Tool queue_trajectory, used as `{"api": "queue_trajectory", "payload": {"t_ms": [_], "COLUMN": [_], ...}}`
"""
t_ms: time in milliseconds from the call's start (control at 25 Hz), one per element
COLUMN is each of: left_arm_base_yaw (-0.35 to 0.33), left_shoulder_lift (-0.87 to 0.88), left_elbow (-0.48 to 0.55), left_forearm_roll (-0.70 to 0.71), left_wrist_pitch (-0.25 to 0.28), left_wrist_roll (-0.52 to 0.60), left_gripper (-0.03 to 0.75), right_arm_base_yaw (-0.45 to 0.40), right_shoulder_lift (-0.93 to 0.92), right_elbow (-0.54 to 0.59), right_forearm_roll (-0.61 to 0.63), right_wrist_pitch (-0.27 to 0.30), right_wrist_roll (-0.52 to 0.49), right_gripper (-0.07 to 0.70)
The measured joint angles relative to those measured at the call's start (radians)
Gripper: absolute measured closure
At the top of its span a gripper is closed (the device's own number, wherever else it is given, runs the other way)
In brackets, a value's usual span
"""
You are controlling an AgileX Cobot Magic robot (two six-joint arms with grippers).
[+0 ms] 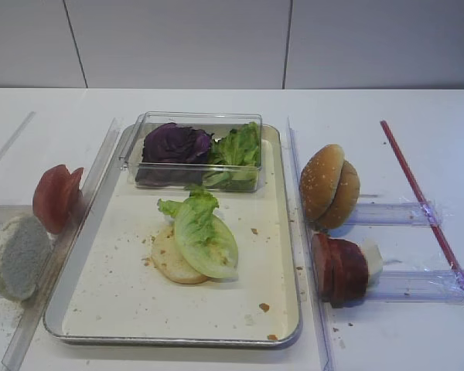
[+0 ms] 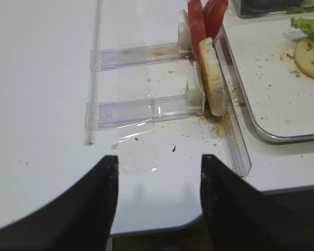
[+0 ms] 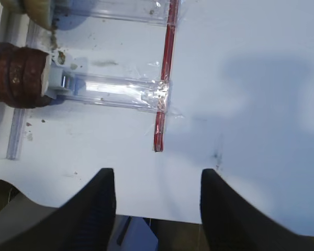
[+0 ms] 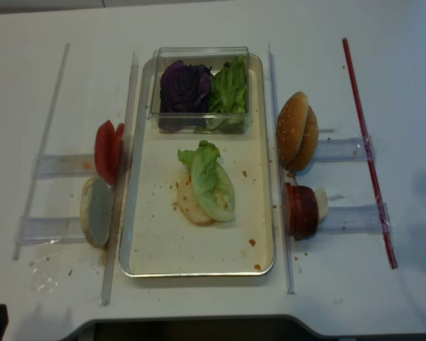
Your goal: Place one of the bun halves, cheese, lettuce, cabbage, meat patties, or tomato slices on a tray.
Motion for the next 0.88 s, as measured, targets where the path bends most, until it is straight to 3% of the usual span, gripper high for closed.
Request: {"api": "queue_trajectory", "payload": {"t_ms": [880], "left_arm_base_yaw": [0.0], "left_shoulder_lift": [0.0], "left_elbow": [0.0], "left_forearm_roll": [0.0], "left_wrist_pitch": [0.0], "left_wrist_roll": [0.0], "left_gripper": [0.374], "right_arm_base_yaw": [0.0], "right_shoulder_lift": [-0.672], "right_elbow": [0.295], "right_forearm_roll": [-0.052], "right_wrist_pitch": [0.029], "right_wrist_roll": [-0.007], "right_gripper": [0.246]}}
